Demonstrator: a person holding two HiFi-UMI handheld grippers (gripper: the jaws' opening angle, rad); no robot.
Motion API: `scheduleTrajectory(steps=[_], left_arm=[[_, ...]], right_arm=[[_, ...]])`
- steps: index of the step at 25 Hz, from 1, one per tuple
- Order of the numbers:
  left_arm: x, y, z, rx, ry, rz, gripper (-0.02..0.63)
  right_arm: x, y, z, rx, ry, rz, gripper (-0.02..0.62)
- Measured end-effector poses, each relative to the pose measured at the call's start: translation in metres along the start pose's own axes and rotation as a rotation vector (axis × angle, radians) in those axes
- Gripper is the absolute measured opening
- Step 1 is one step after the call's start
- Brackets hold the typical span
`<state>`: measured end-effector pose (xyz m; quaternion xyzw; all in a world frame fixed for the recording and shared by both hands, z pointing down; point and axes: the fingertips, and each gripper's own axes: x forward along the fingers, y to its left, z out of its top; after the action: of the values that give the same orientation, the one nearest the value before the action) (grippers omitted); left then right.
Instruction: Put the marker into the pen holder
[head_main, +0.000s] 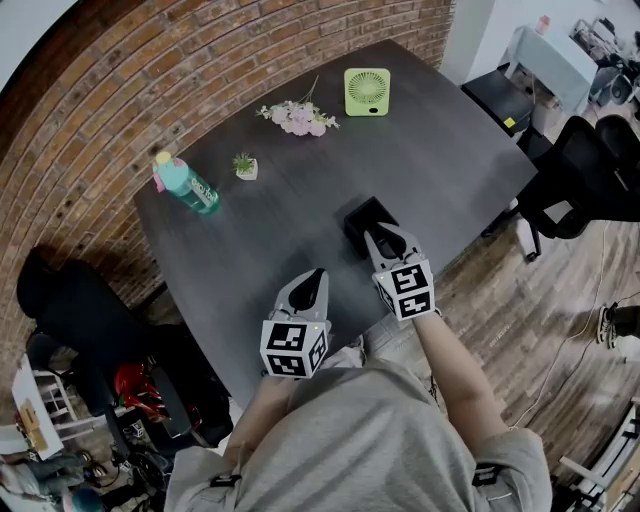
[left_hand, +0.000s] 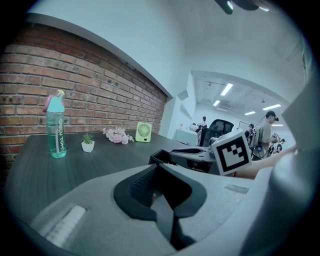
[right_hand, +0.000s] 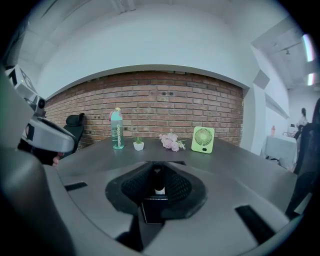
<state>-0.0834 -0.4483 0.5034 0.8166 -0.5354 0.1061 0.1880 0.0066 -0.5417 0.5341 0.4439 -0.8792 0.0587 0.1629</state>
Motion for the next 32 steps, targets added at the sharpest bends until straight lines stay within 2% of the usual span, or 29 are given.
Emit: scheduleTrajectory(steps=[9,25,32], left_arm=[[-0.012,-0.003,-0.002,0.001,-0.01,0.003,0.02],[-0.035,-0.006,-0.004,0.004,-0.028,0.002,0.021],[-0.05,-0.017,-0.006,0.006,-0.034,-0.002,0.02]], right_arm=[[-0.008,0.016,-0.008,-0.013,0.021,0.025,0.074],[-0.015,0.016,-0.017,0.017,0.046,-0.047,0.075],[-0.042,0.021,-0.013,0.037,0.034,-0.066,0.083]])
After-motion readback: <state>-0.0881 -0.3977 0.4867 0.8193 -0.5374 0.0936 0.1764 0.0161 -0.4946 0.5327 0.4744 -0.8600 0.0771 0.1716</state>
